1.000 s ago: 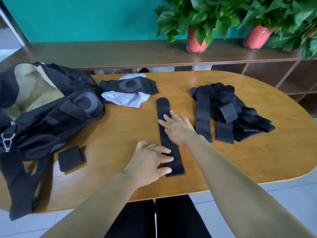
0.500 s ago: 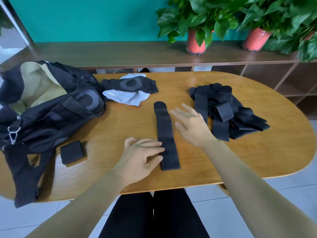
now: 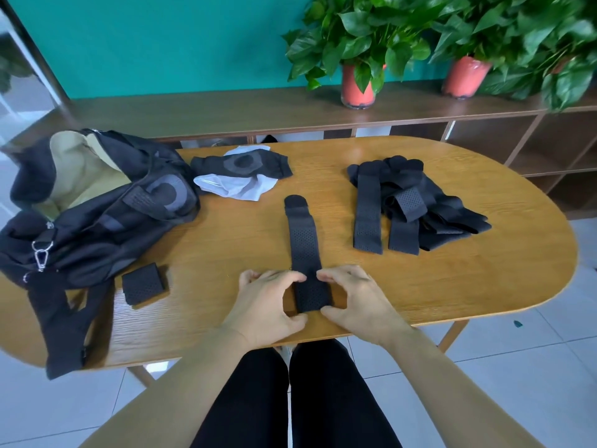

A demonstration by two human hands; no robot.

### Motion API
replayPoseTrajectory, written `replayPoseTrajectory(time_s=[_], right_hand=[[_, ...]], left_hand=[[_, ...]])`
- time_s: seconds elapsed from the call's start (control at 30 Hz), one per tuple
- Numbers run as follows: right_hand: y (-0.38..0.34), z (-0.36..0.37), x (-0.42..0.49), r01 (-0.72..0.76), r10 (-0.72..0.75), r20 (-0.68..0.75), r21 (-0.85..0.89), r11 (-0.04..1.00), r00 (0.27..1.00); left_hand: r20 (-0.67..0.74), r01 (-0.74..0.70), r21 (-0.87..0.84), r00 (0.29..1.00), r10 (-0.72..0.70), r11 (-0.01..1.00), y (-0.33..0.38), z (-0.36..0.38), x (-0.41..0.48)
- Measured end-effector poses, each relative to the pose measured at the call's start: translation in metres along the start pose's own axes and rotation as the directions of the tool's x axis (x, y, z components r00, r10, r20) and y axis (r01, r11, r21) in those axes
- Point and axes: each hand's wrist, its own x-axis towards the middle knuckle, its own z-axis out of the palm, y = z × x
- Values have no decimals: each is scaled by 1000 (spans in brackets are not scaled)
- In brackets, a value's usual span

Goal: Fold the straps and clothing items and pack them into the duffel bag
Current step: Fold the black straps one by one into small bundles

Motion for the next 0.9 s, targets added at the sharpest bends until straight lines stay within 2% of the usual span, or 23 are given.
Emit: replayPoseTrajectory(time_s=[0.13,0.3,0.47,0.6,0.7,0.8,0.9], right_hand=[[-4,7,5,-19,30,-100,116,993,994],[-11,14,13,-18,44,-204,129,991,978],[-19,23,26,-102,159,-339,180,978,927],[-22,32,36,-167,227,-385,183,969,894],[-21,38,40,-171,209,-443,124,977,872],[-22,41,43,-197,217,-467,91,976,857],[-22,45,42,-208,223,-502,88,974,835]], left_hand=[[-37,34,-28,999,-35,999,-8,2,-3],[-123,154,-92,979,-165,984,-10,1,6],[-159,257,-95,950,-269,962,-8,10,15],[-194,313,-91,926,-325,945,-7,14,19],[-199,345,-87,913,-355,935,-6,14,22],[-200,347,-67,914,-353,936,-3,12,24],[-242,325,-122,907,-346,938,0,7,27]])
